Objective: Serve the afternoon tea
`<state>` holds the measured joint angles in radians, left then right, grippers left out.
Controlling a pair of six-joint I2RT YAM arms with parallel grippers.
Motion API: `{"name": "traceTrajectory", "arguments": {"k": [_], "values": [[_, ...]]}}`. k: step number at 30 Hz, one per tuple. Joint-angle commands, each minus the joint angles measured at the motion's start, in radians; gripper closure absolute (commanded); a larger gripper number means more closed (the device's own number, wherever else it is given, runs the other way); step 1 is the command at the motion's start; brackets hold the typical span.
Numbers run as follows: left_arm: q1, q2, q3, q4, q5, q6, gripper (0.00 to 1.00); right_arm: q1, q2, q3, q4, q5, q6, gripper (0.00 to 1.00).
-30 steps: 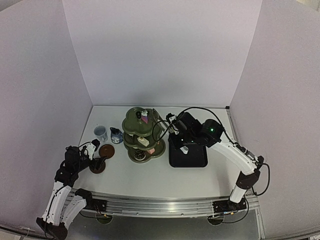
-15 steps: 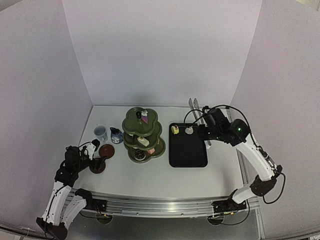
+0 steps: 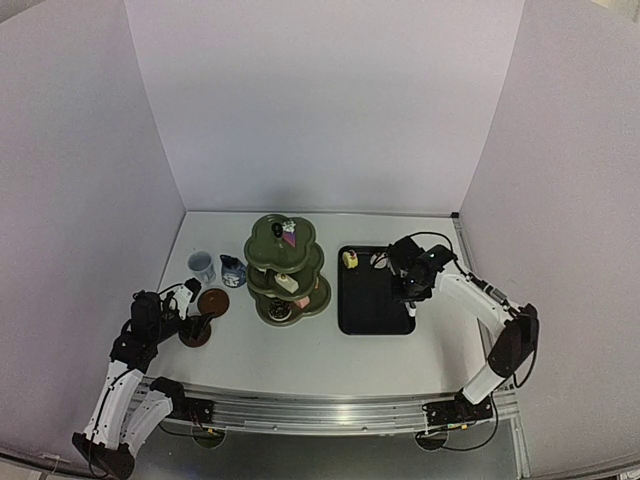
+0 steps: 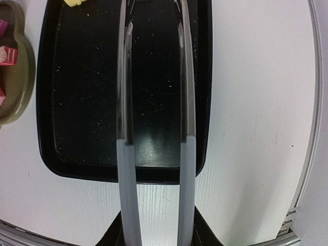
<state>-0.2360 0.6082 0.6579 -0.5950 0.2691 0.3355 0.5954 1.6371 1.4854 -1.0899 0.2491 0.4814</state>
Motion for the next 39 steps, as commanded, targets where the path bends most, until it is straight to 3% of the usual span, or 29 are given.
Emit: {"name": "traceTrajectory", "arguments": {"k": [1,27,39], "values": [[0.006,0.007,0.005,0.009,0.01,-0.001,0.18,-0.027,0.063,-0.021,0.11,-0.062,-0.044,0.69],[0.006,0.008,0.003,0.01,0.007,-0.001,0.18,-0.056,0.309,0.071,0.174,-0.068,-0.079,0.64],[0.006,0.007,0.001,0.014,0.008,-0.001,0.18,-0.054,0.22,-0.074,0.188,-0.109,-0.014,0.49]]}}
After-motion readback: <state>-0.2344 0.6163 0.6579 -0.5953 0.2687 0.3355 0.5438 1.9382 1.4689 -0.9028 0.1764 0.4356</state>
